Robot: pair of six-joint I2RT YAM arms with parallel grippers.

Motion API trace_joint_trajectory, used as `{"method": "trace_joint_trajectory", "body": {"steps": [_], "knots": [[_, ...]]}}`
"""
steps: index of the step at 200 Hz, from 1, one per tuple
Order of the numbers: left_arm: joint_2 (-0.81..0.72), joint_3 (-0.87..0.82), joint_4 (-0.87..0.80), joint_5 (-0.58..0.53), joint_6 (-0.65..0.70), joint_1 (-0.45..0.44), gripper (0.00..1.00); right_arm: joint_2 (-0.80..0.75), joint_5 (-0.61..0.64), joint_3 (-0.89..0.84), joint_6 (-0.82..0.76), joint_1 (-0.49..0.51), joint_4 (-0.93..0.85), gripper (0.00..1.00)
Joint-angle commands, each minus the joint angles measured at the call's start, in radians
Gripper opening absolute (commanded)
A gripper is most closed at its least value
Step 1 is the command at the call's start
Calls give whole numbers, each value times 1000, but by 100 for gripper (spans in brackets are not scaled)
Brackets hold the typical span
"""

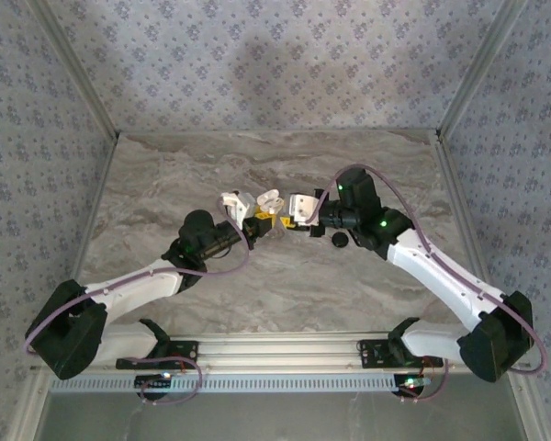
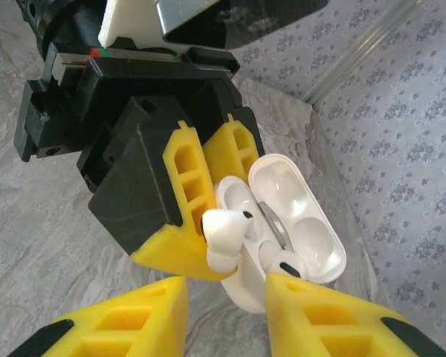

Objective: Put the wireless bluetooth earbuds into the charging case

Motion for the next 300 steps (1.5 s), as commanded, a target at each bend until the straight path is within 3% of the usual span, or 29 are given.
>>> {"method": "trace_joint_trajectory", "body": {"steps": [1,98,269,300], "knots": [[-29,8,40,21,-9,3,11,14,4,0,-26,11,41,34],[-32,9,42,29,-9,4,11,49,13,16,-24,22,51,32],[-45,12,16,28,12,4,11,57,-3,46,25,18,28,0],[-49,11,-2,22,26,4,11,49,-34,54,57,9,3,0]]}}
